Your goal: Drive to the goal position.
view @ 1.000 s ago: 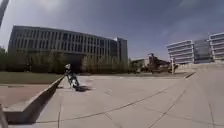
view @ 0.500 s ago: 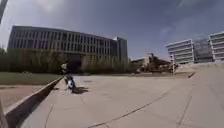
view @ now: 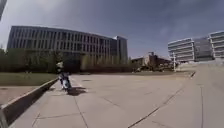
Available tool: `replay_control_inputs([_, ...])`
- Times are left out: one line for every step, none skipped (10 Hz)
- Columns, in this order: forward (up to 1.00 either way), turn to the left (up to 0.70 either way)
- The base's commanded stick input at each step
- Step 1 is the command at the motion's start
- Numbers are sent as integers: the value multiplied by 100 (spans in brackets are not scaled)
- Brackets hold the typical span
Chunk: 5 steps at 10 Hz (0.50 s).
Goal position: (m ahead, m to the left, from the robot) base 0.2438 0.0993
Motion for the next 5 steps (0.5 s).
replay_control_inputs([70, 0])
replay_control_inputs([70, 0])
replay_control_inputs([70, 0])
replay_control_inputs([70, 0])
replay_control_inputs([70, 0])
